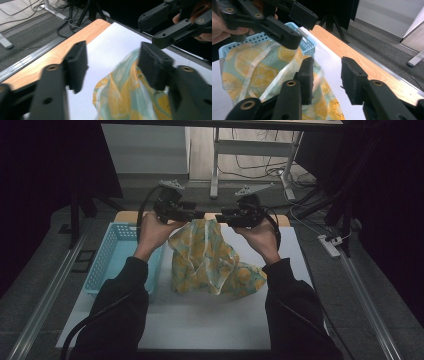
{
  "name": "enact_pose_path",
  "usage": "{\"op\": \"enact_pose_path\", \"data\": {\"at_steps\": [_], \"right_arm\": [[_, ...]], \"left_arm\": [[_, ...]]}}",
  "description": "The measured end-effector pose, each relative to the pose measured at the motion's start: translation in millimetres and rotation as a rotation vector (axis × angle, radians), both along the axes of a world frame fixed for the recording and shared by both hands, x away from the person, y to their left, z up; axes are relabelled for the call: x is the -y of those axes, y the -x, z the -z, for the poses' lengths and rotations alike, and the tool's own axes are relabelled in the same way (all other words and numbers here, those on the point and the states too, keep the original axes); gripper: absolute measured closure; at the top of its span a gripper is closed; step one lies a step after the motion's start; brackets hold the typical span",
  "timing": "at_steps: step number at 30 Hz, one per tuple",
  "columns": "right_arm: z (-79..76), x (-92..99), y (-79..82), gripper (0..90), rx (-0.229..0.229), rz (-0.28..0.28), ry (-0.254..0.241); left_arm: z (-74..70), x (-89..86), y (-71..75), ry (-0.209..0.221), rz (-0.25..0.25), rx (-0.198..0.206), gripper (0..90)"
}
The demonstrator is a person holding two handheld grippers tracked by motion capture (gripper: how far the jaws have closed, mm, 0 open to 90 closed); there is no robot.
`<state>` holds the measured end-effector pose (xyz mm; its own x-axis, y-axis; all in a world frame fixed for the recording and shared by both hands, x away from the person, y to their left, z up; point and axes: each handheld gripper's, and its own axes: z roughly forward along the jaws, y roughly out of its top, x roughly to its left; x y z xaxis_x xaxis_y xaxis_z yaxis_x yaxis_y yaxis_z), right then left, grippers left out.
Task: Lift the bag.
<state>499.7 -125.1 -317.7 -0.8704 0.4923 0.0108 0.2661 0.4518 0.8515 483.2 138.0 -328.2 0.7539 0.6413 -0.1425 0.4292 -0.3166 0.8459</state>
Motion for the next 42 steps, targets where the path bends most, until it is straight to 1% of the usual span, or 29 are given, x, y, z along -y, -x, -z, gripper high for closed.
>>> {"op": "enact_pose_path", "data": {"at_steps": [2,4,6,12,14,17,20,23,26,28,33,36,37,39,42], "right_arm": [[-0.1,0.7,1.0,57.3,0.001,0.004,-0.002],[0.1,1.5,1.6,54.9,-0.002,0.006,-0.006],[0.7,2.4,2.3,52.8,-0.005,0.009,-0.007],[3.0,7.3,5.3,47.1,-0.011,0.009,-0.023],[4.7,8.4,7.0,42.1,-0.013,0.011,-0.018],[8.0,10.8,9.5,36.9,-0.011,0.014,-0.012],[11.7,13.5,11.6,31.4,-0.006,0.028,-0.011],[14.9,16.5,14.0,26.9,-0.002,0.037,-0.017],[18.1,19.3,16.7,24.1,-0.005,0.040,-0.034],[20.7,20.3,18.7,21.0,-0.009,0.045,-0.034],[30.1,21.0,24.4,15.0,-0.006,0.062,-0.004],[36.9,21.8,27.3,10.7,-0.007,0.063,0.011],[39.1,22.3,28.4,10.0,-0.009,0.064,0.011],[43.0,23.6,30.3,9.7,-0.005,0.062,0.008],[48.6,26.2,33.6,8.8,0.003,0.064,-0.010]], "left_arm": [[-1.3,-2.7,1.9,0.007,0.008,0.006,34.1],[-2.1,-5.1,3.6,0.009,0.005,0.006,29.8],[-1.9,-7.3,5.5,0.011,0.008,0.000,26.9],[2.1,-12.0,13.4,-0.010,-0.005,0.001,18.0],[3.5,-14.4,16.5,-0.011,-0.015,0.001,15.7],[6.0,-18.7,21.8,0.005,-0.026,-0.005,11.3],[8.2,-21.8,26.8,-0.010,-0.035,-0.001,8.6],[12.9,-26.1,32.0,0.005,-0.037,-0.010,6.6],[19.3,-28.7,36.8,-0.012,-0.036,-0.016,5.4],[24.5,-30.2,40.4,-0.016,-0.029,-0.017,4.1],[38.4,-34.2,49.4,0.000,-0.019,-0.022,1.4],[45.5,-36.2,55.1,0.016,-0.014,-0.025,0.0],[47.3,-36.9,57.2,0.021,-0.015,-0.019,0.0],[50.5,-38.6,61.3,0.014,-0.015,-0.001,0.0],[54.9,-40.7,66.9,0.009,-0.018,0.003,0.0]]}}
